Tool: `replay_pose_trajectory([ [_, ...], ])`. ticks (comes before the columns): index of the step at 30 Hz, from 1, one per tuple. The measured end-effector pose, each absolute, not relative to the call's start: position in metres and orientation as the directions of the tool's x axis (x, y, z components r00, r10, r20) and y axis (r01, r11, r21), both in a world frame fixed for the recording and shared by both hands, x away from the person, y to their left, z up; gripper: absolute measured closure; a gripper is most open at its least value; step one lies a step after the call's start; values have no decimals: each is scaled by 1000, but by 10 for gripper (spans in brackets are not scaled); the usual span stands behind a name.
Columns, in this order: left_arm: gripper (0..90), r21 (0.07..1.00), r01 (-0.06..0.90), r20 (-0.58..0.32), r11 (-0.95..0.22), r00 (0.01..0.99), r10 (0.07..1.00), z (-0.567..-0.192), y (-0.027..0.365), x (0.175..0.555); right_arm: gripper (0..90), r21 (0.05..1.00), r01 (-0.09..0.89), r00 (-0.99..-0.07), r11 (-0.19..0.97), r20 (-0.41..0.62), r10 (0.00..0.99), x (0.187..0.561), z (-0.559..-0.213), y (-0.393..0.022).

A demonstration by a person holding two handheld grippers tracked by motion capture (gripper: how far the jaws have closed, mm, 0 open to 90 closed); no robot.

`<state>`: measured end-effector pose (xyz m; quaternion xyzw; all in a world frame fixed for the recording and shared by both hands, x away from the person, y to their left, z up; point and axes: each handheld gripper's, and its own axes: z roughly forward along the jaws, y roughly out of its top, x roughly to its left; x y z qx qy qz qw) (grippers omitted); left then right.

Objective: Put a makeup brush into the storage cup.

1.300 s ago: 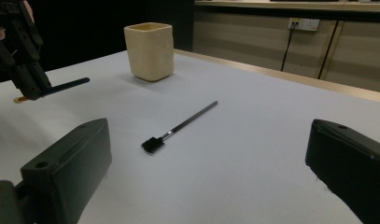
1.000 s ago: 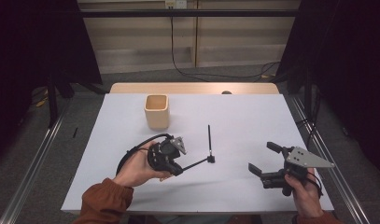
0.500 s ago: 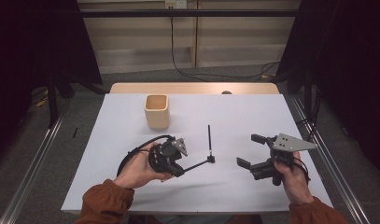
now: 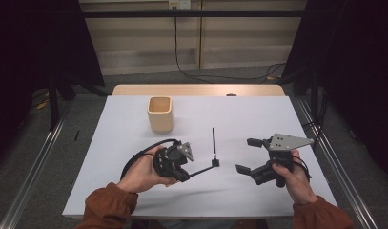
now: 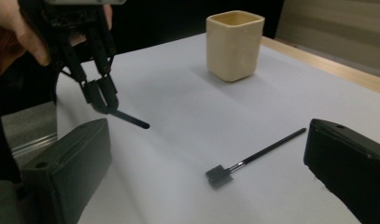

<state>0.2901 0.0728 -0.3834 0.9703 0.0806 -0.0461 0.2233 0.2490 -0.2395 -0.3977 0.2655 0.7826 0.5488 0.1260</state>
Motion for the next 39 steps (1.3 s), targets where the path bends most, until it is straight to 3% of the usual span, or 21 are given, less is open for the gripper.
replay_pose_trajectory([
  [13, 836, 399, 166, -109, -902, 985, 133, -381, 69, 289, 96, 859, 312, -856, 406, 69, 513, 253, -396, -221],
  [16, 836, 396, 157, -108, -905, 986, 124, -380, 68, 290, 93, 817, 377, -857, 436, 130, 499, 258, -391, -221],
  [25, 836, 382, 137, -106, -914, 989, 104, -376, 60, 293, 89, 730, 408, -887, 548, 174, 429, 271, -388, -214],
  [32, 836, 368, 144, -112, -919, 988, 110, -377, 55, 291, 69, 666, 395, -907, 632, 174, 383, 274, -391, -204],
  [36, 836, 338, 124, -112, -933, 990, 91, -380, 50, 290, 55, 628, 334, -939, 703, 161, 303, 274, -394, -196],
  [39, 836, 341, 128, -117, -931, 989, 94, -381, 50, 289, 88, 605, 329, -941, 725, 152, 301, 276, -393, -192],
])
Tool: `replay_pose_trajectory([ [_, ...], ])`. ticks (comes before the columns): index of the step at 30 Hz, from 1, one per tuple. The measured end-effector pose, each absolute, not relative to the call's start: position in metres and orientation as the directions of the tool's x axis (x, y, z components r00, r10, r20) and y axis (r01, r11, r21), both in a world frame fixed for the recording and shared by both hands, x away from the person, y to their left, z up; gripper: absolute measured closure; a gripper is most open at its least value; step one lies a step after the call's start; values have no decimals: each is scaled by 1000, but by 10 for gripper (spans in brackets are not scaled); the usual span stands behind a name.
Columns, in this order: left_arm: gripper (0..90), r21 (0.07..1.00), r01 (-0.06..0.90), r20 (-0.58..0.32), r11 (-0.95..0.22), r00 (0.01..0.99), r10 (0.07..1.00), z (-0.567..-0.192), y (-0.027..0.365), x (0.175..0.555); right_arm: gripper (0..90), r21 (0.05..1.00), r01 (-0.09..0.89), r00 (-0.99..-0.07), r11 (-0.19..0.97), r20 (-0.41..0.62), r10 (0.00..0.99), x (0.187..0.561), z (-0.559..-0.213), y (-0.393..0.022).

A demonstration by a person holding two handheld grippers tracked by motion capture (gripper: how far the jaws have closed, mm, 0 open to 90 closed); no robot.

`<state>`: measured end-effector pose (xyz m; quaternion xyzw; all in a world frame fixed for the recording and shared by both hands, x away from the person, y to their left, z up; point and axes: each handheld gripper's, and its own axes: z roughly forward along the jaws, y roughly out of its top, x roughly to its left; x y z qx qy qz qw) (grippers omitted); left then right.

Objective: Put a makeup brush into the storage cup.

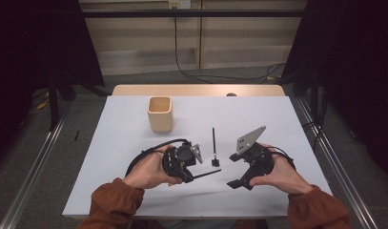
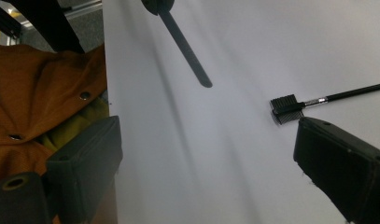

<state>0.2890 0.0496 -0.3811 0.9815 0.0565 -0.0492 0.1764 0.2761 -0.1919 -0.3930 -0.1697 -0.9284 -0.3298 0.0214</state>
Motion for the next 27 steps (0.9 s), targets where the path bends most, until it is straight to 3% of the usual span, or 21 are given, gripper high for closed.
replay_pose_trajectory([
  [7, 835, 324, 109, -117, -940, 990, 75, -384, 49, 288, 162, 540, 343, -939, 769, 179, 293, 281, -395, -183],
  [9, 835, 315, 105, -118, -943, 991, 71, -386, 48, 288, 261, 517, 332, -943, 789, 209, 260, 283, -396, -180],
  [12, 835, 309, 99, -116, -946, 991, 66, -389, 46, 287, 281, 497, 332, -942, 802, 219, 254, 285, -397, -174],
  [18, 835, 299, 100, -123, -949, 990, 65, -392, 44, 287, 463, 463, 307, -948, 831, 225, 225, 291, -398, -164],
  [27, 835, 301, 108, -123, -947, 990, 74, -396, 43, 285, 555, 413, 307, -944, 858, 246, 219, 295, -405, -156],
])
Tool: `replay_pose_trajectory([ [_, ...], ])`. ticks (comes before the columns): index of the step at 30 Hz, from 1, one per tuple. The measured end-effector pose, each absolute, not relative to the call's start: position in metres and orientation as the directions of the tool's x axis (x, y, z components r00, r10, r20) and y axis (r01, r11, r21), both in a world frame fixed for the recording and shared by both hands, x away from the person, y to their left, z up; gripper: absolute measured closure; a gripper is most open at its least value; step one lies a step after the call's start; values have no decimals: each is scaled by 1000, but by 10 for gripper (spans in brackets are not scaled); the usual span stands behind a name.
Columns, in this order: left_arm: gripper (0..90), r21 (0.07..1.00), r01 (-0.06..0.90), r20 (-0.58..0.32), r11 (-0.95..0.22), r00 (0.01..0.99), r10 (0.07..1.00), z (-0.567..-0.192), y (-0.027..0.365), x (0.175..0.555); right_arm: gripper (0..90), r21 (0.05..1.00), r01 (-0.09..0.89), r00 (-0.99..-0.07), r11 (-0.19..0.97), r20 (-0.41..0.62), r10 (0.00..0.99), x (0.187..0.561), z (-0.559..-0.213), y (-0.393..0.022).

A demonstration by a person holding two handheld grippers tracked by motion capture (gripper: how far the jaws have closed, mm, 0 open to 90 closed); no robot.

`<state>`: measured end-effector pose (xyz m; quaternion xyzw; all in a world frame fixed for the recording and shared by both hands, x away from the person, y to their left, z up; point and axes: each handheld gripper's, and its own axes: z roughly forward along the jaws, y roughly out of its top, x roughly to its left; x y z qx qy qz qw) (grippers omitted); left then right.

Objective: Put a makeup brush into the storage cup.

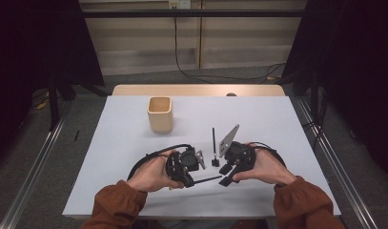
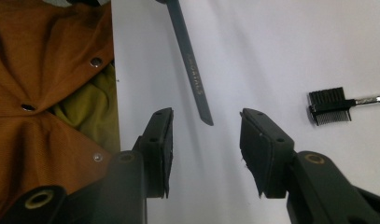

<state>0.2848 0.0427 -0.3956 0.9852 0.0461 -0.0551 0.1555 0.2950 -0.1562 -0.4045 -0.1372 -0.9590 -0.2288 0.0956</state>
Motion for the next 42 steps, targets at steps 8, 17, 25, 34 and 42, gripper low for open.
replay_pose_trajectory([
  [8, 835, 295, 99, -129, -950, 990, 63, -399, 40, 284, 553, 384, 298, -943, 874, 259, 208, 295, -409, -146],
  [17, 835, 292, 87, -127, -952, 991, 52, -400, 40, 284, 629, 388, 264, -951, 883, 258, 171, 297, -414, -140],
  [25, 835, 288, 90, -136, -953, 989, 52, -403, 37, 281, 697, 390, 248, -954, 887, 259, 153, 295, -416, -135],
  [34, 834, 287, 84, -135, -954, 990, 46, -402, 36, 282, 810, 397, 240, -952, 886, 275, 135, 294, -416, -134],
  [42, 829, 288, 77, -126, -955, 991, 42, -403, 37, 282, 855, 405, 206, -955, 891, 280, 93, 292, -416, -133],
])
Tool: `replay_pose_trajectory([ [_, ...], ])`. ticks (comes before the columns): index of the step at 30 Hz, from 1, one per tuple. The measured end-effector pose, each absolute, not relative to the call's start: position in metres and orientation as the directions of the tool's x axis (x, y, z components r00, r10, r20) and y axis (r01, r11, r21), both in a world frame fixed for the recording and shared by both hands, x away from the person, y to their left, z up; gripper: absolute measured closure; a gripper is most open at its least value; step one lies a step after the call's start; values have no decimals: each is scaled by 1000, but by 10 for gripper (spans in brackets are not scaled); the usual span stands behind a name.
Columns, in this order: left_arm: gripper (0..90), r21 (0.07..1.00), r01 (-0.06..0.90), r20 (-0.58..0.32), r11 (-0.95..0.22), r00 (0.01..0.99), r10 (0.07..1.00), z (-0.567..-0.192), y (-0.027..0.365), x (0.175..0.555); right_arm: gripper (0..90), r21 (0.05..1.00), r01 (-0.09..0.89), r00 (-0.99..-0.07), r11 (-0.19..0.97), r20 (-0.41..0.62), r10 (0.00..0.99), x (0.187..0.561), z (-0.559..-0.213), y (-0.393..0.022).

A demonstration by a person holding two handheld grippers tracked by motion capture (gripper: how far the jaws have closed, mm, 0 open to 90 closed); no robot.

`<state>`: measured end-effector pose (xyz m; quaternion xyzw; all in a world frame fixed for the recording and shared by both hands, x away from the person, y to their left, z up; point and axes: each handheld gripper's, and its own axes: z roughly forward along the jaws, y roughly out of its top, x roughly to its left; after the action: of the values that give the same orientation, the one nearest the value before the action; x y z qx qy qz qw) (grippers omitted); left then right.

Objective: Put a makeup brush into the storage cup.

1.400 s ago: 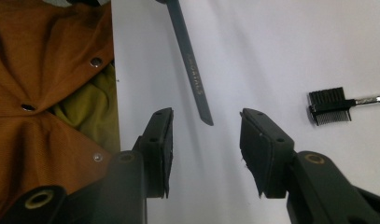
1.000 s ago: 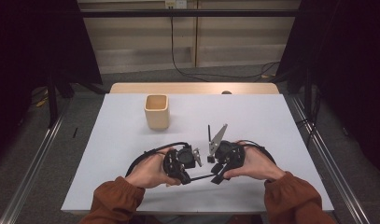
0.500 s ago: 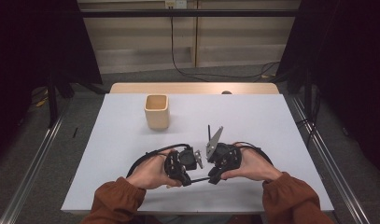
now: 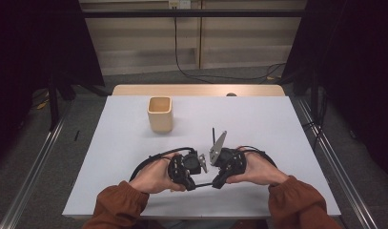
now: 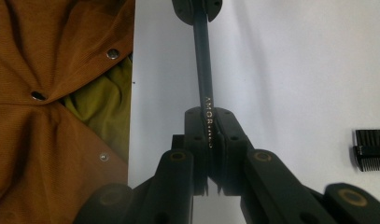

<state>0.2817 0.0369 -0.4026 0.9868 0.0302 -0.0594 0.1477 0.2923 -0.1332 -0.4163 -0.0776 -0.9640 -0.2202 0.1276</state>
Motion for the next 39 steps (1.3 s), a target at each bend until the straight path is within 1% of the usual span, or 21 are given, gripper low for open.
replay_pose_trajectory([
  [2, 828, 294, 61, -131, -954, 991, 23, -402, 38, 283, 857, 411, 210, -955, 887, 281, 96, 292, -415, -134],
  [3, 828, 294, 69, -161, -953, 987, 22, -402, 38, 283, 859, 414, 201, -957, 888, 278, 87, 292, -415, -134],
  [5, 824, 304, 53, -137, -951, 990, 11, -401, 39, 283, 859, 420, 197, -957, 886, 279, 81, 292, -415, -135],
  [8, 818, 327, 78, -133, -942, 990, 36, -400, 41, 283, 861, 437, 199, -958, 877, 276, 80, 292, -414, -138],
  [14, 761, 351, 109, -146, -930, 987, 61, -400, 45, 287, 860, 457, 206, -959, 865, 269, 86, 293, -413, -143],
  [15, 750, 344, 94, -143, -934, 989, 47, -399, 46, 288, 861, 457, 207, -959, 865, 269, 87, 293, -412, -143],
  [16, 738, 367, 119, -139, -923, 988, 72, -400, 46, 287, 861, 458, 208, -959, 864, 268, 89, 293, -412, -143],
  [17, 721, 362, 106, -132, -926, 989, 62, -398, 47, 289, 861, 457, 209, -959, 865, 269, 89, 293, -412, -143],
  [21, 647, 412, 117, -131, -904, 989, 69, -396, 51, 288, 861, 463, 211, -962, 861, 253, 100, 293, -412, -144],
  [22, 596, 423, 131, -116, -897, 989, 89, -395, 53, 291, 861, 463, 214, -963, 860, 248, 106, 293, -412, -145],
  [25, 530, 443, 135, -125, -886, 988, 87, -395, 56, 292, 861, 466, 219, -962, 858, 248, 111, 293, -411, -147],
  [26, 530, 458, 141, -122, -877, 988, 95, -395, 57, 291, 861, 477, 211, -966, 853, 236, 107, 294, -412, -148],
  [27, 482, 464, 133, -118, -876, 989, 88, -394, 58, 291, 861, 474, 224, -963, 851, 243, 118, 294, -411, -149],
  [28, 392, 483, 148, -110, -863, 988, 108, -394, 59, 289, 861, 483, 226, -964, 846, 234, 125, 294, -410, -151],
  [29, 361, 483, 148, -110, -863, 988, 108, -394, 59, 289, 861, 478, 238, -961, 846, 242, 133, 294, -409, -152],
  [30, 361, 486, 141, -99, -863, 989, 106, -393, 60, 289, 861, 478, 238, -961, 846, 242, 133, 294, -409, -152],
  [31, 329, 497, 148, -89, -855, 989, 120, -394, 60, 289, 861, 494, 226, -966, 839, 224, 129, 295, -410, -153],
  [32, 245, 502, 165, -84, -849, 986, 142, -394, 62, 292, 861, 493, 232, -964, 839, 232, 130, 295, -409, -154],
  [35, 204, 516, 181, -81, -837, 983, 163, -393, 65, 295, 860, 485, 246, -960, 839, 241, 141, 294, -408, -155],
  [37, 178, 548, 219, -110, -808, 976, 189, -392, 69, 296, 860, 483, 251, -960, 839, 239, 149, 294, -408, -156],
  [39, 151, 561, 230, -92, -795, 972, 216, -390, 72, 297, 860, 481, 255, -959, 839, 238, 155, 294, -408, -156],
])
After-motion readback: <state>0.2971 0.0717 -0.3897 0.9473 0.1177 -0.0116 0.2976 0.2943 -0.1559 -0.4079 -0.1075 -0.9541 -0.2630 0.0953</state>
